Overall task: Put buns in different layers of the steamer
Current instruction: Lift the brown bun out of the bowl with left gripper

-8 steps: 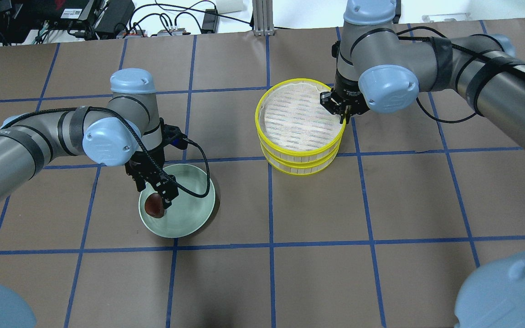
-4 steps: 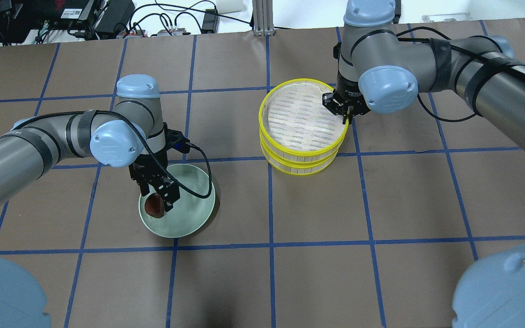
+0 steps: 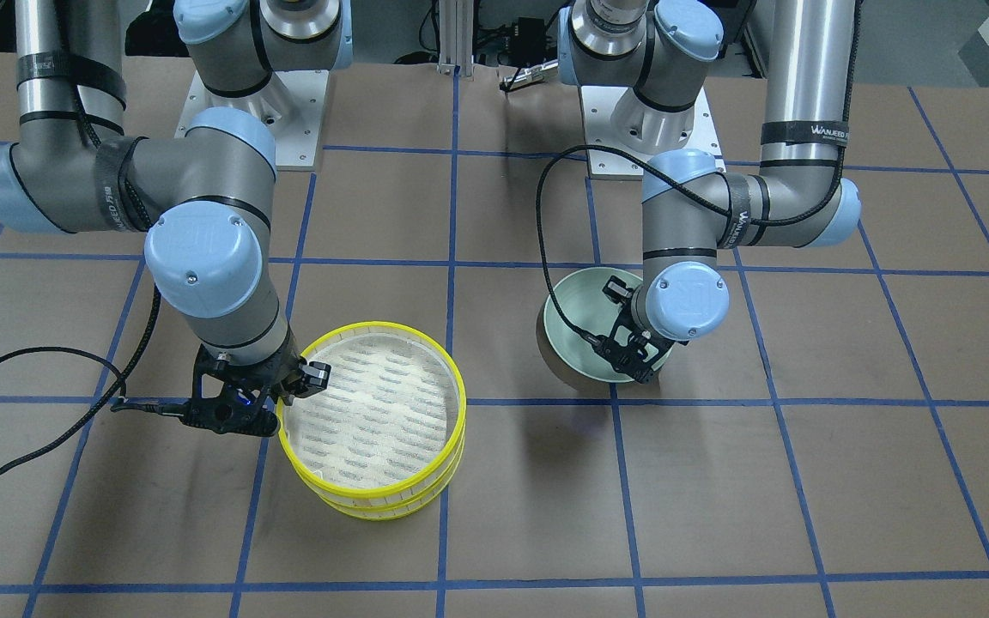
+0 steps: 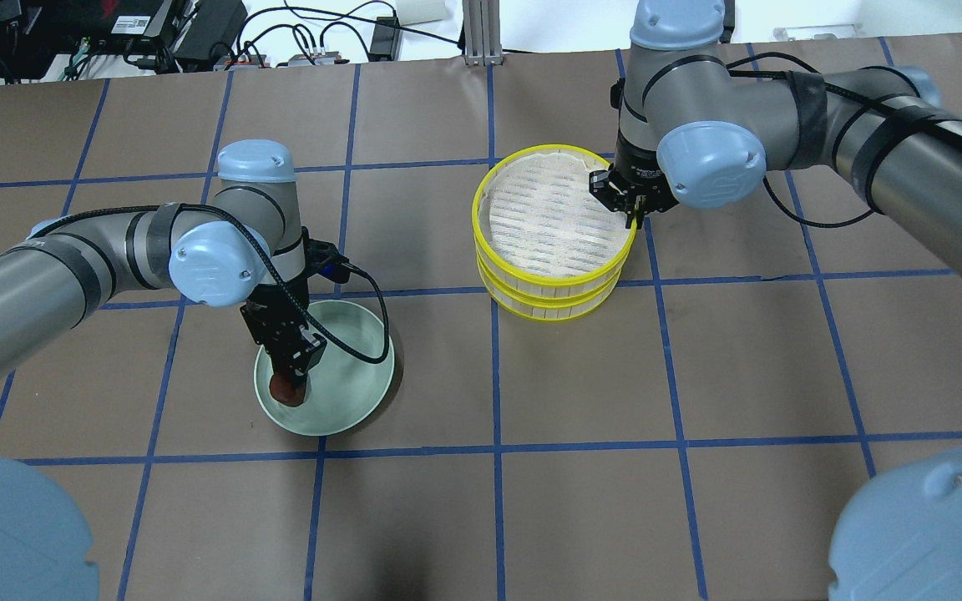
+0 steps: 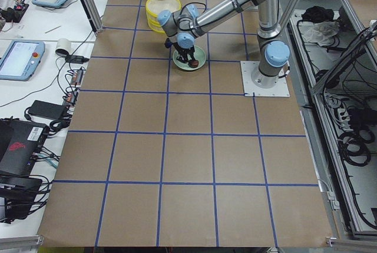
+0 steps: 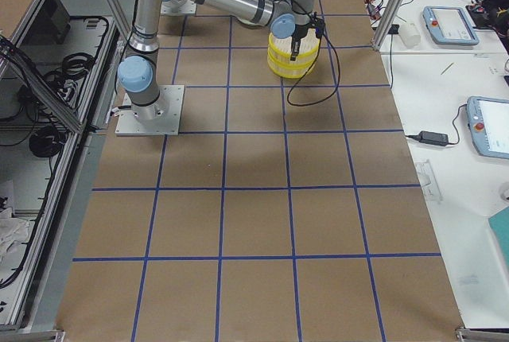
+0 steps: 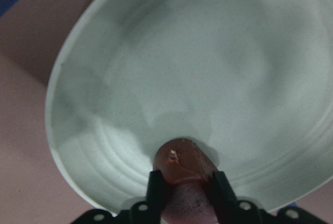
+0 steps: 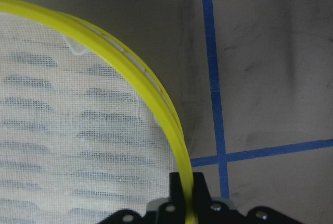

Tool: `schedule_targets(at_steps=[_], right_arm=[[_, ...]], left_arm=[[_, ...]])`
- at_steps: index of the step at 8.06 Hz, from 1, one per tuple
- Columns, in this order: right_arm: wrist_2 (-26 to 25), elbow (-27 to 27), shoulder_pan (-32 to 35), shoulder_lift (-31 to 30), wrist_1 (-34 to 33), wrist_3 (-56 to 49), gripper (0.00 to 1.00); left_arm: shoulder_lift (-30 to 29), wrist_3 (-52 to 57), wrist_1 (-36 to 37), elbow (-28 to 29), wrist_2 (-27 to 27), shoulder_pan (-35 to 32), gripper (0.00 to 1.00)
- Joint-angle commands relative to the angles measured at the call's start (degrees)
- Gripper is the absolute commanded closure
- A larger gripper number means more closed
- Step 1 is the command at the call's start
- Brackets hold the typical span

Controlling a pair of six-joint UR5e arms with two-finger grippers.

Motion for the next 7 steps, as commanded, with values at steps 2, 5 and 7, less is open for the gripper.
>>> schedule_targets(at_steps=[2,5,7], right_arm=[[0.08,0.12,0.0,-0.03,0.0,0.14,0.95],[0.17,0.38,0.09,-0.03,0.0,0.23,0.92],[0.08,0.38,0.09,0.06,0.0,0.23,0.81]], left_arm=[[0.47,-0.44,0.18,1.37,-0.42,0.0,1.0],[2.84,-4.83,-0.69,8.47,-6.38,-2.19,1.0],[4.42,-8.78,-0.61,11.48,-6.84,-5.08,1.0]])
